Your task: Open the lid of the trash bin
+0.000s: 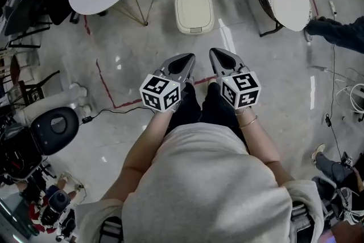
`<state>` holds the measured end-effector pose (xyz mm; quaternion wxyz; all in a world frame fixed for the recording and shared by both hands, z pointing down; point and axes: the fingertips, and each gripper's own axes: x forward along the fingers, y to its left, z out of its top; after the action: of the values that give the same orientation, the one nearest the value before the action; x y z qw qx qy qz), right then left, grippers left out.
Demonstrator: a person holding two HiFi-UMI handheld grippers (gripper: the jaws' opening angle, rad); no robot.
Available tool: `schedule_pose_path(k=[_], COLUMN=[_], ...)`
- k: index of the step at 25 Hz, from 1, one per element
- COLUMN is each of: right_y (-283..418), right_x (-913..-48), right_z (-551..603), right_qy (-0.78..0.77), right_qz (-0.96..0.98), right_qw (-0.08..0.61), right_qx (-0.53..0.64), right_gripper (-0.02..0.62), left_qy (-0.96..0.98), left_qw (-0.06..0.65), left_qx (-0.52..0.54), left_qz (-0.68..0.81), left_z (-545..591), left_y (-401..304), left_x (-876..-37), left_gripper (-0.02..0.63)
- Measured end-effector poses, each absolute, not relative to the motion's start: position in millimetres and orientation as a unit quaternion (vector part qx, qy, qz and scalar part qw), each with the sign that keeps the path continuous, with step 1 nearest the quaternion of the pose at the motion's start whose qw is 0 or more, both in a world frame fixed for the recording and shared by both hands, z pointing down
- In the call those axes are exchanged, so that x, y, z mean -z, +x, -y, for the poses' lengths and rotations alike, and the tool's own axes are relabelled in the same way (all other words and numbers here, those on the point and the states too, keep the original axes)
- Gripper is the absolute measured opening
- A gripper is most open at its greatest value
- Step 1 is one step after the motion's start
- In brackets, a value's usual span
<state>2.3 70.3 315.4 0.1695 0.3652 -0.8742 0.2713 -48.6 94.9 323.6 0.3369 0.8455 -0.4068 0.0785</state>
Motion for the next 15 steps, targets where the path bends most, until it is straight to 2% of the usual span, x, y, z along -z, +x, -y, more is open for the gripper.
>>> schedule_pose_path(k=[5,15], right_y=[-4,17], right_x=[-333,-369], right_z=[-53,-24], right_qy=[0.409,0.441], right_qz=[0.847,0.822], right_qw=[0.170,0.178], right_qx=[-0.295,-0.313], right_gripper=[0.008,0.008], left_qy=[0.866,0.875], left_qw=[0.348,0.310], left_qx=[-0.114,-0.212], left_qz=[0.341,0.306], left_z=[-70,-28], left_y=[-64,-75], left_x=[-345,-393], left_gripper=[0.002,0.002])
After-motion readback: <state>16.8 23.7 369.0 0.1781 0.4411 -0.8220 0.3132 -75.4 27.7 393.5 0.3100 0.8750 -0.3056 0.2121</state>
